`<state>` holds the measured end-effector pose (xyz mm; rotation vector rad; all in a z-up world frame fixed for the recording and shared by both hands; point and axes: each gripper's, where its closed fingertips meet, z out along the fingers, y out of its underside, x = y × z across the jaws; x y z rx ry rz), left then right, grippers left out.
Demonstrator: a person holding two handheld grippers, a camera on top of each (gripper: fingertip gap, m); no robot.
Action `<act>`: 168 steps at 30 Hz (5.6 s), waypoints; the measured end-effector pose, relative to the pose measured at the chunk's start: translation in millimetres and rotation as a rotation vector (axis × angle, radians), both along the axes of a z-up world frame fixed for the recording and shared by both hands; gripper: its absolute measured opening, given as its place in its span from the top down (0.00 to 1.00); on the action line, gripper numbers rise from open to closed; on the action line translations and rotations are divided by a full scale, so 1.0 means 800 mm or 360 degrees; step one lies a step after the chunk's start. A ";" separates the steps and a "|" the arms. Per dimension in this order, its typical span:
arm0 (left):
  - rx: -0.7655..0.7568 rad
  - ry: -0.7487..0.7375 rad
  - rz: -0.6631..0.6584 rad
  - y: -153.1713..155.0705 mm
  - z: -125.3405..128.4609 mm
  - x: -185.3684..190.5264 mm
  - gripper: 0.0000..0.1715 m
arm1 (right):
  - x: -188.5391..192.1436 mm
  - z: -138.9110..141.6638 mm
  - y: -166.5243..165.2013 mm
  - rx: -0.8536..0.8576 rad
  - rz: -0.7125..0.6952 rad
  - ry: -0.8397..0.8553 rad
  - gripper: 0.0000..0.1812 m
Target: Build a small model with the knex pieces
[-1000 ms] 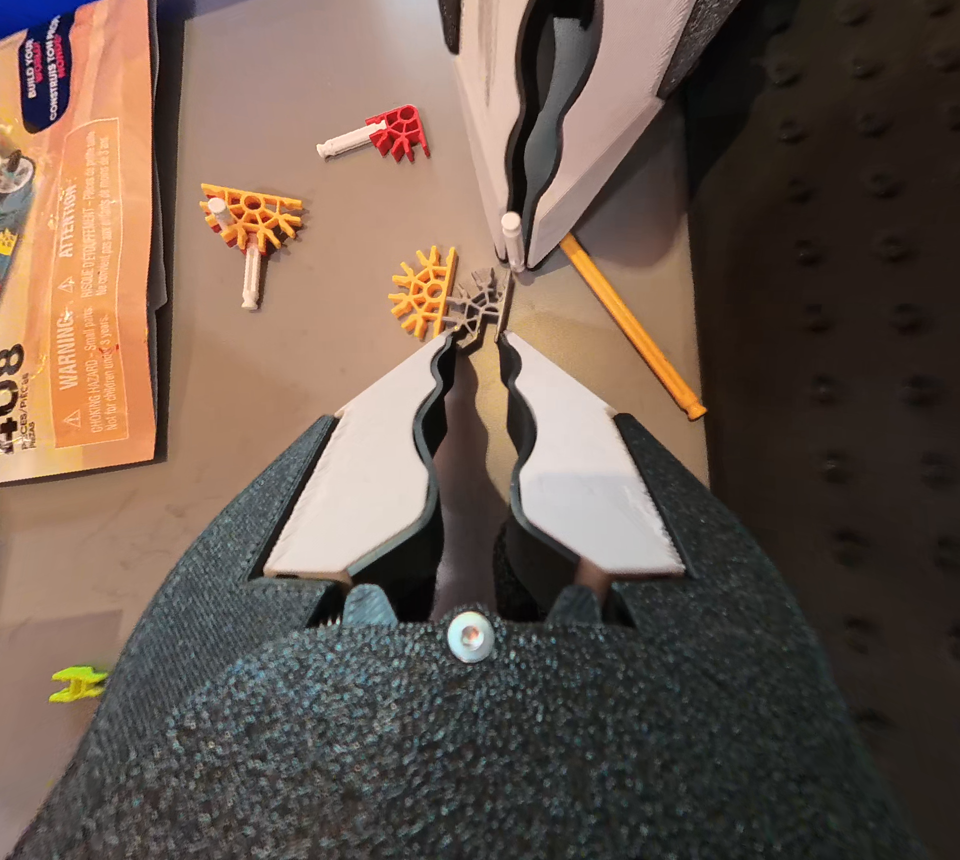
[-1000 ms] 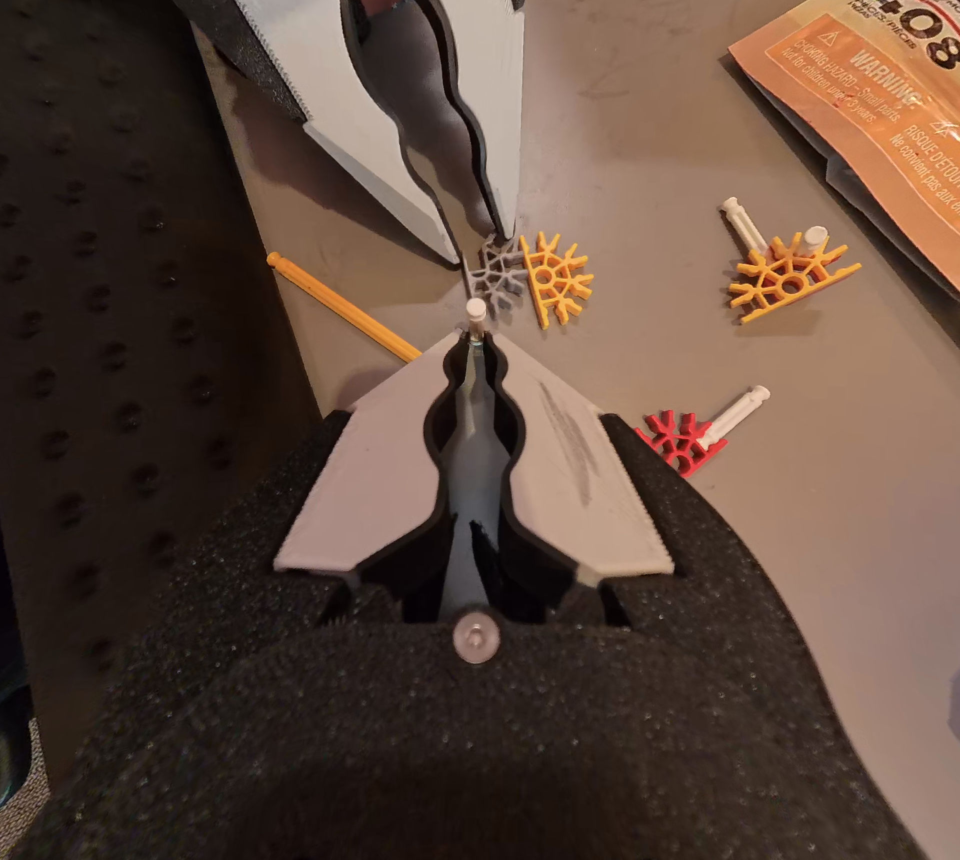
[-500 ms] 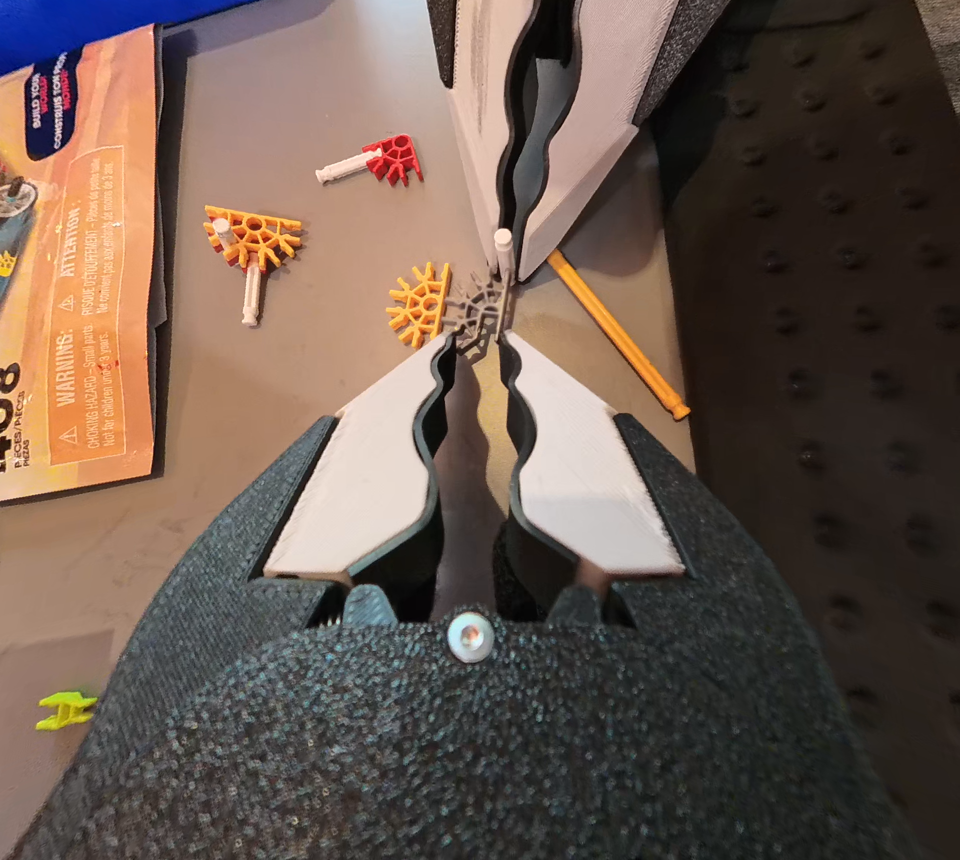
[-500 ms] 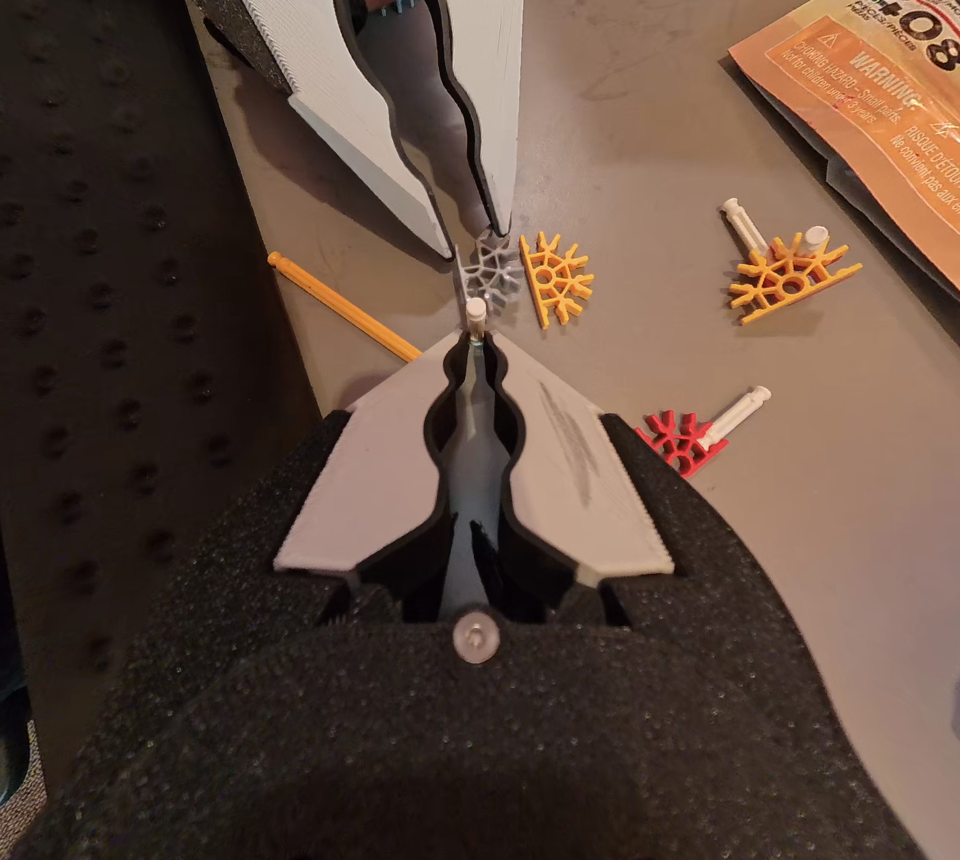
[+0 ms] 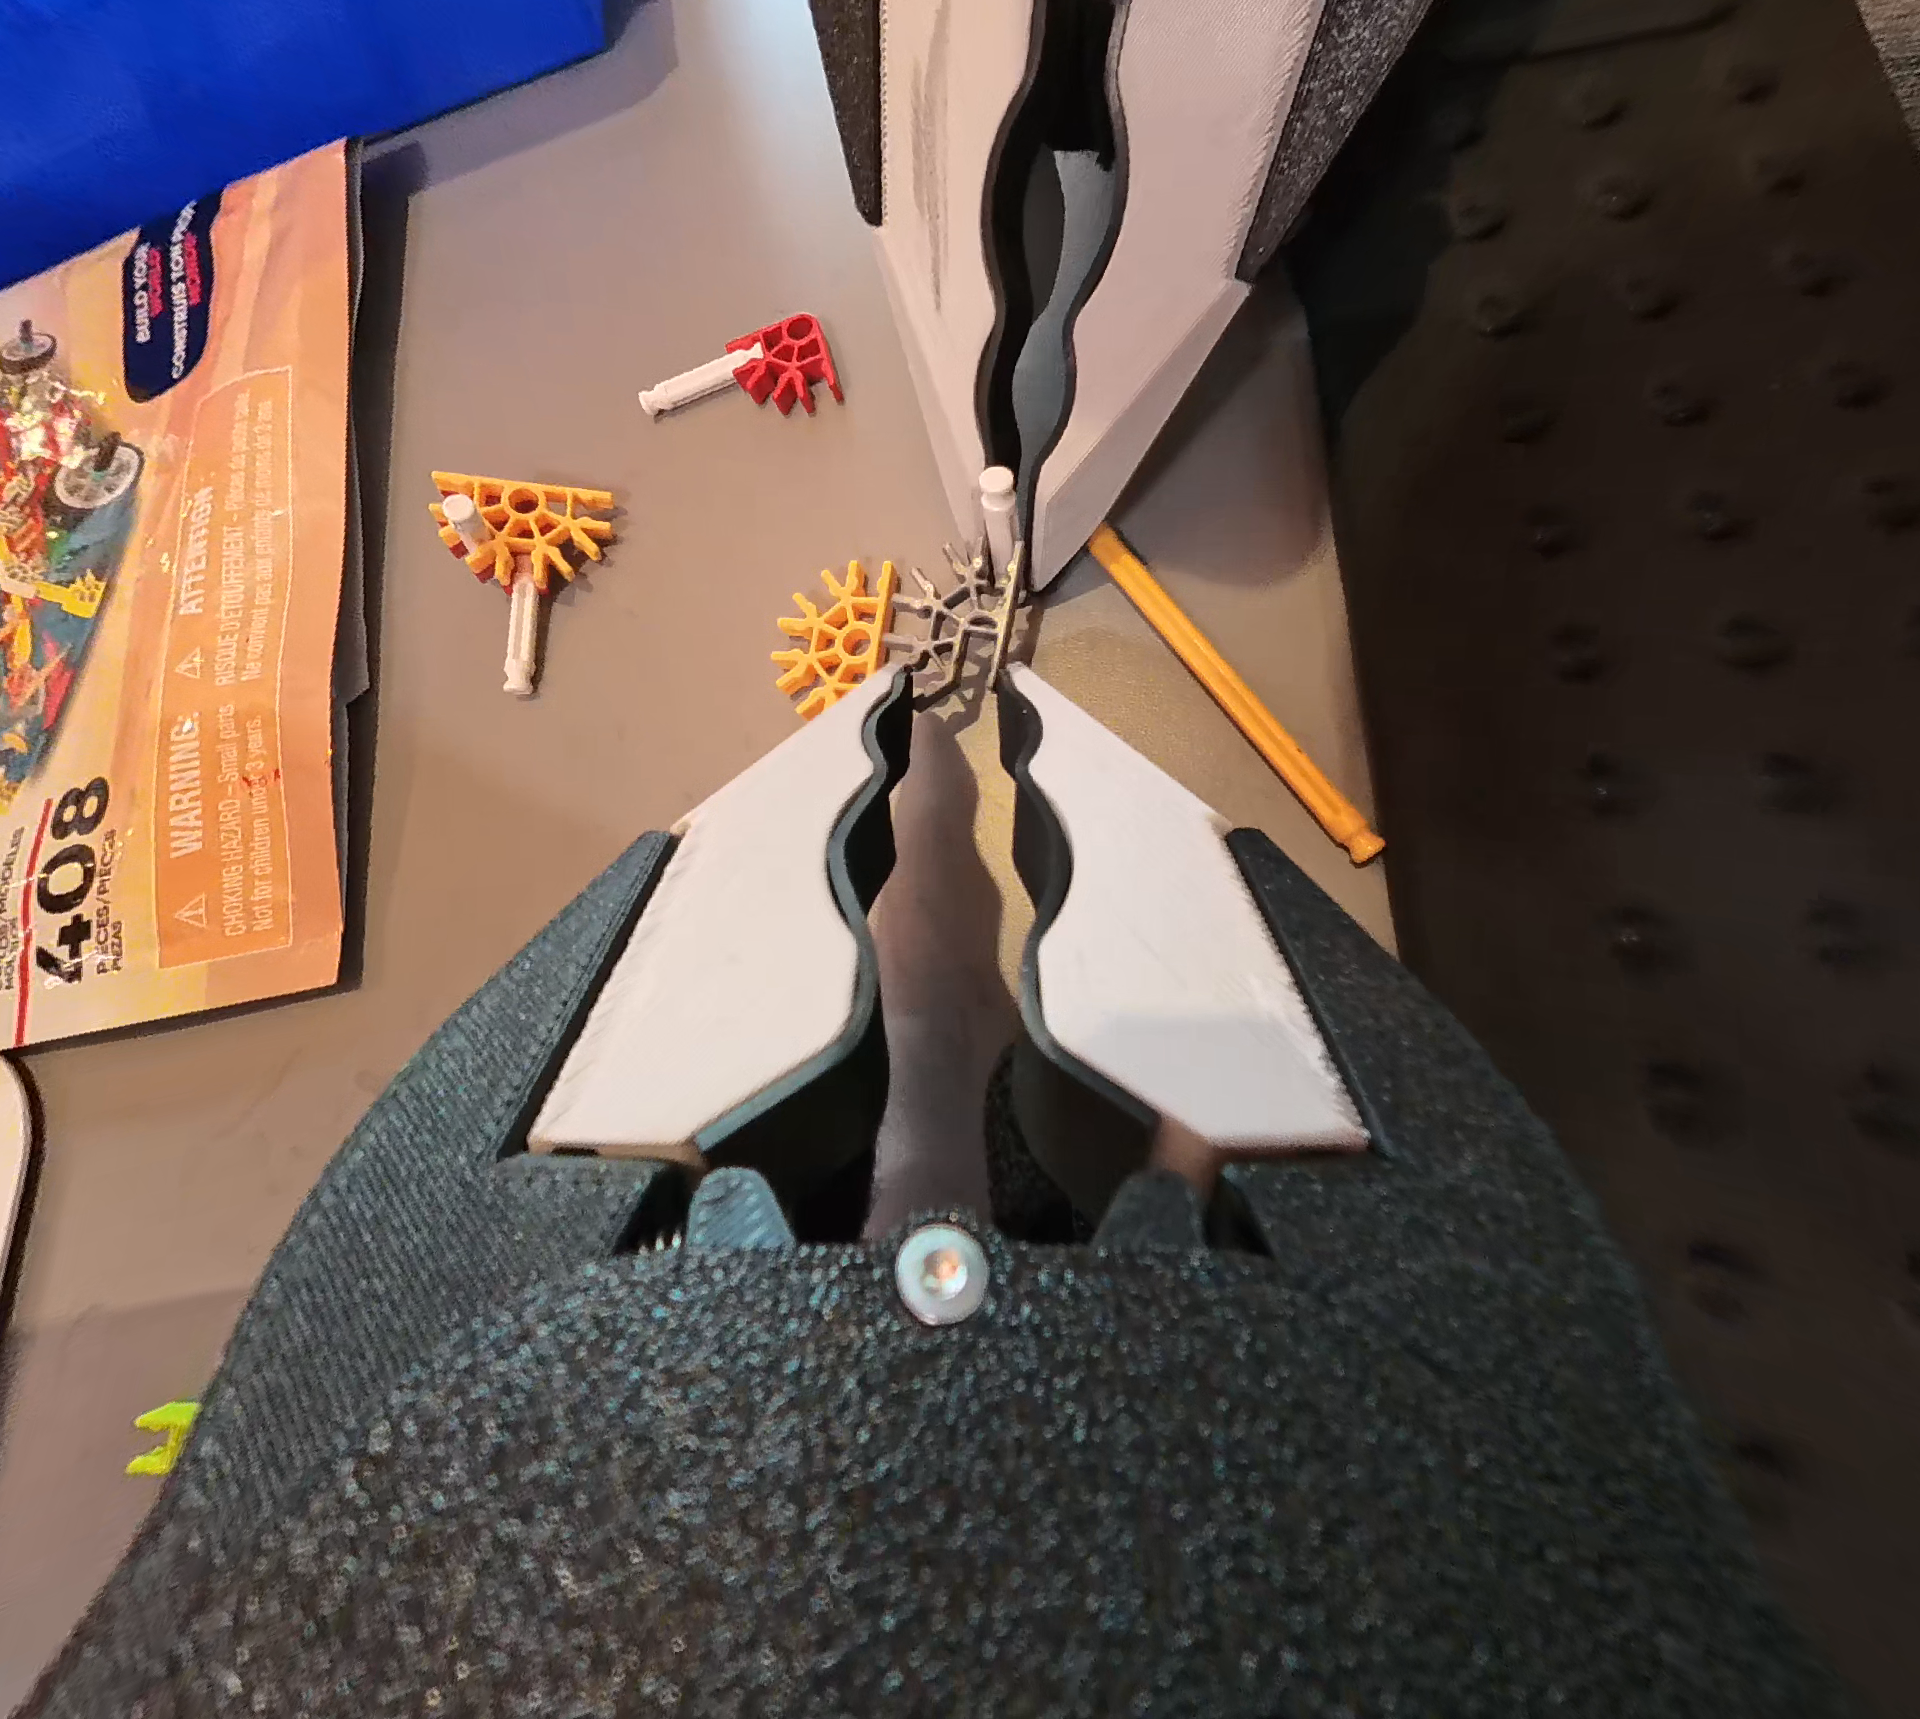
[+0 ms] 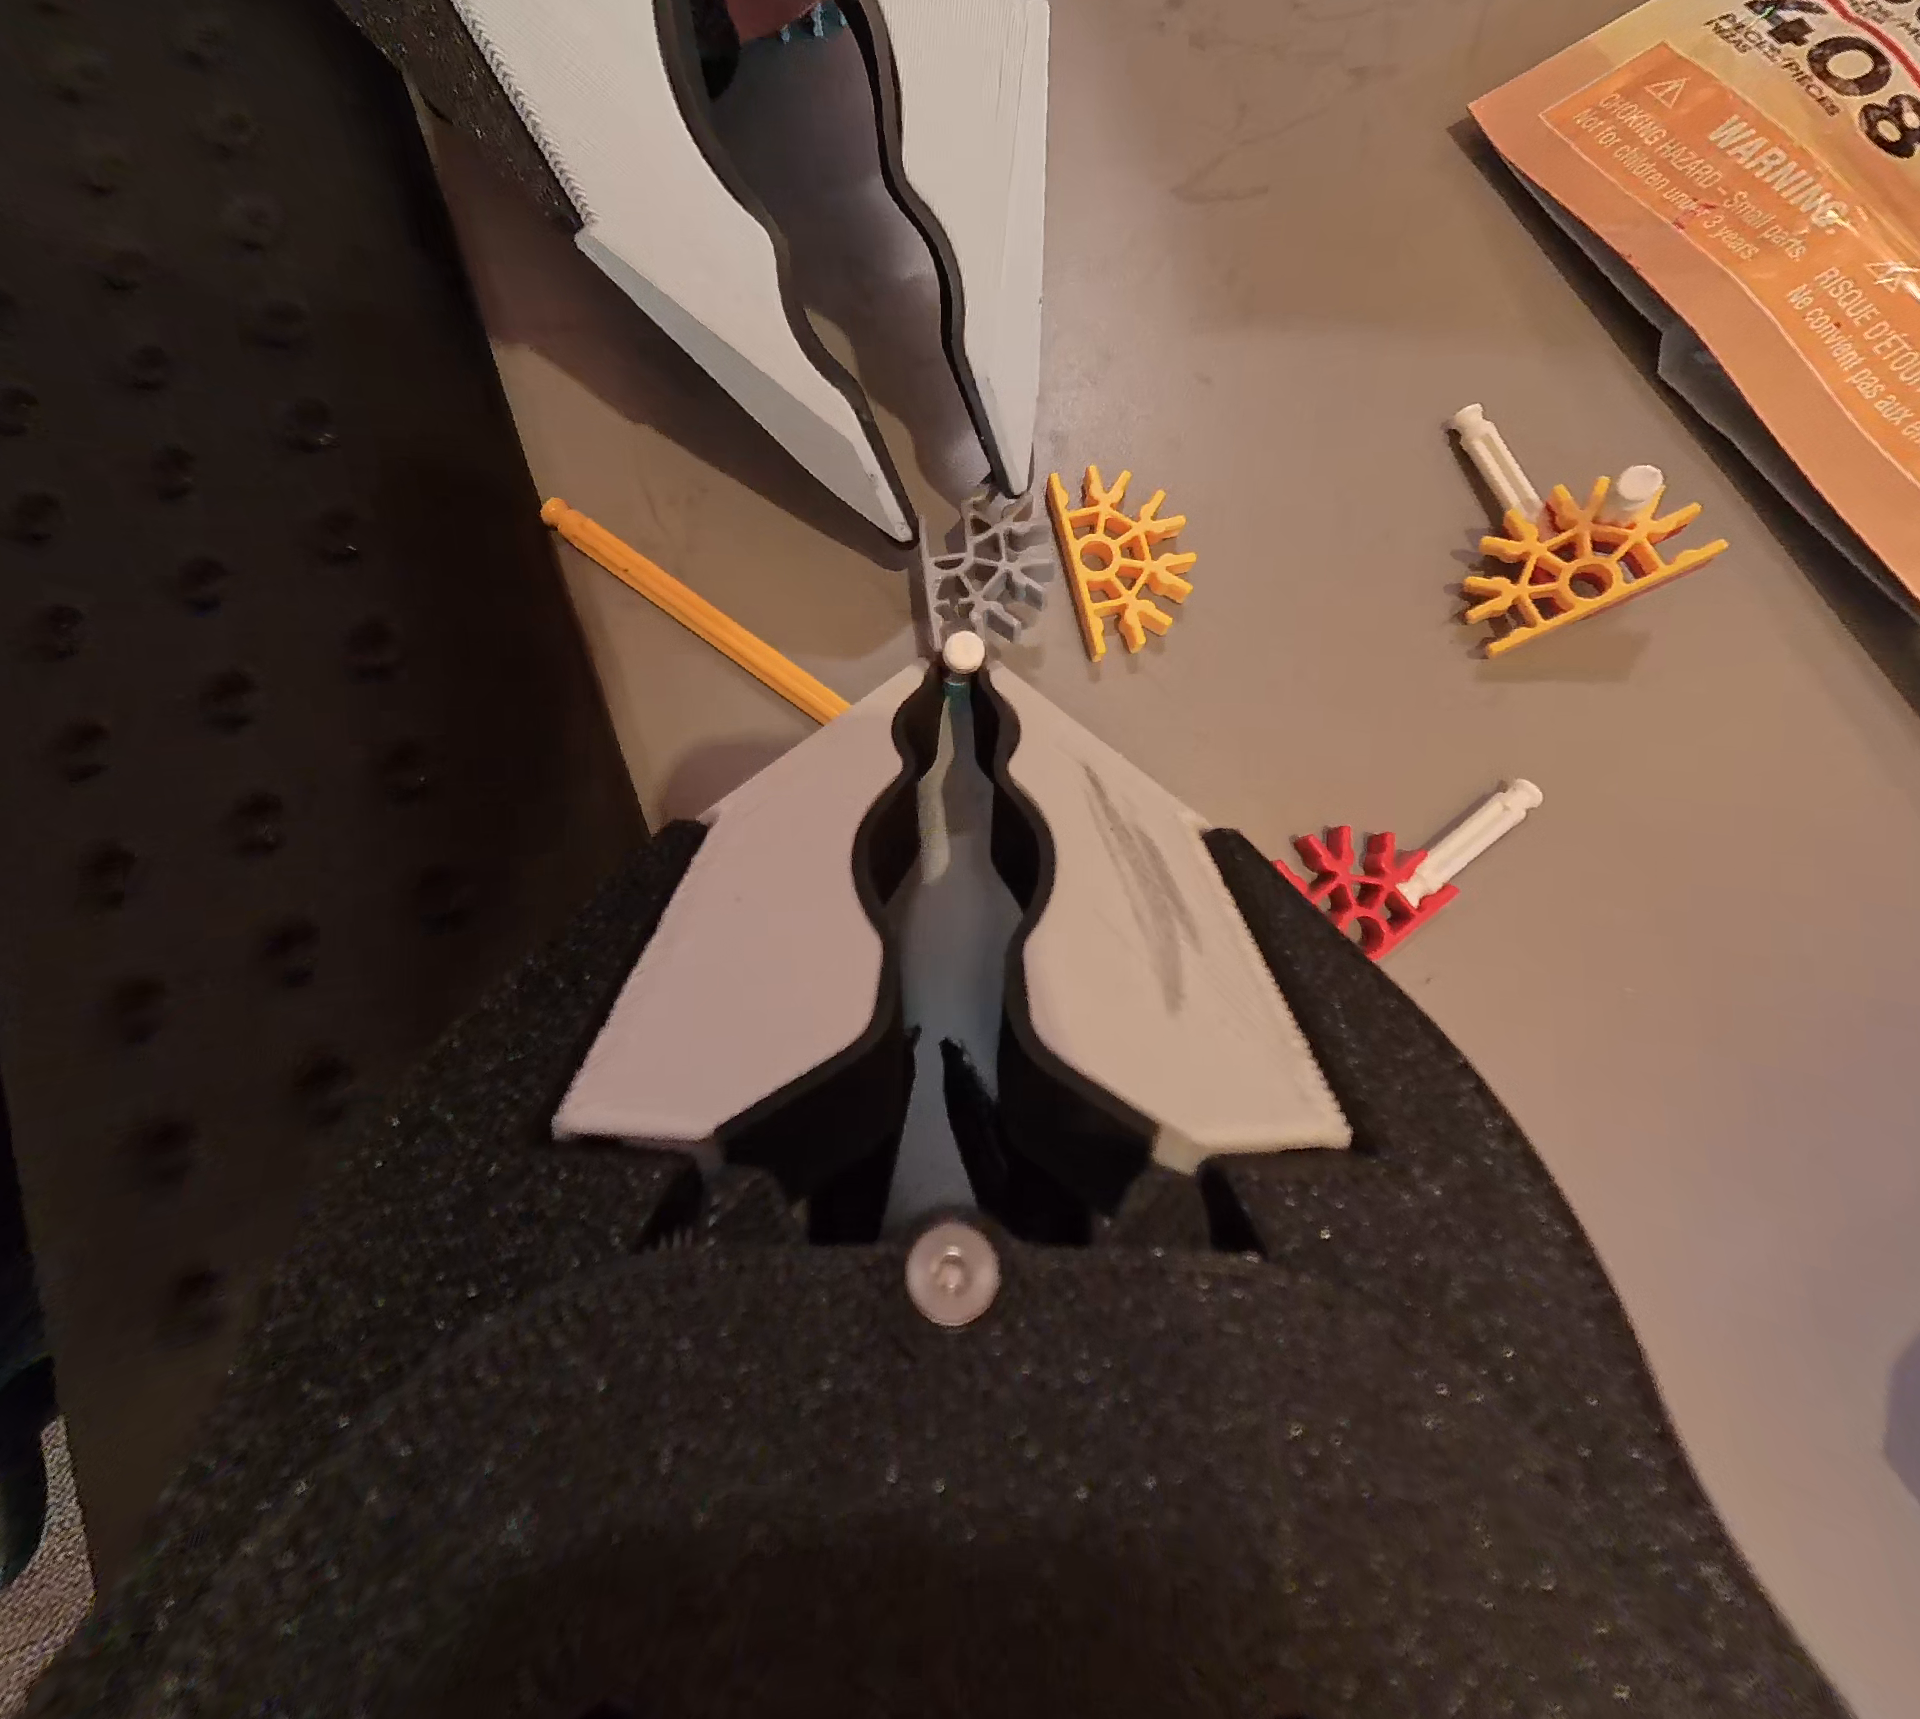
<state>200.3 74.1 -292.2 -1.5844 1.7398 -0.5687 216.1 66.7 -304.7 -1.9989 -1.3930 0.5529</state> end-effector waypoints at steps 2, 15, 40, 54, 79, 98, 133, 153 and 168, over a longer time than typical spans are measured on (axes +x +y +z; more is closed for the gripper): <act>0.0012 0.0010 -0.0008 -0.001 -0.001 0.000 0.92 | 0.000 0.000 0.000 0.0002 0.0001 -0.0015 0.97; 0.0099 0.0006 -0.0001 0.004 0.007 0.003 1.00 | -0.001 -0.001 0.000 -0.0009 -0.0009 -0.0143 0.97; 0.0115 0.0381 -0.0383 -0.031 -0.008 -0.038 0.71 | -0.001 -0.001 0.000 0.0009 0.0004 -0.0147 0.97; 0.0197 0.0407 -0.0198 0.001 -0.003 -0.042 0.80 | -0.001 -0.001 0.000 0.0010 0.0009 -0.0117 0.97; 0.0047 0.0402 -0.0346 -0.006 -0.013 -0.030 0.84 | -0.001 -0.001 0.000 0.0021 0.0016 -0.0106 0.97; 0.0086 0.0202 -0.0171 0.000 -0.009 -0.009 0.96 | -0.002 0.000 0.000 0.0023 0.0051 -0.0084 0.97; -0.0267 0.0095 -0.0196 -0.001 -0.002 -0.002 0.88 | -0.002 0.000 0.000 -0.0006 0.0065 -0.0050 0.97; -0.0234 0.0013 -0.0176 -0.005 0.002 0.003 0.88 | -0.005 0.000 -0.003 0.0059 0.0094 -0.0138 0.98; -0.0144 0.0032 -0.0188 -0.003 -0.001 0.002 0.88 | -0.005 0.002 -0.007 -0.0051 0.0091 -0.0061 0.96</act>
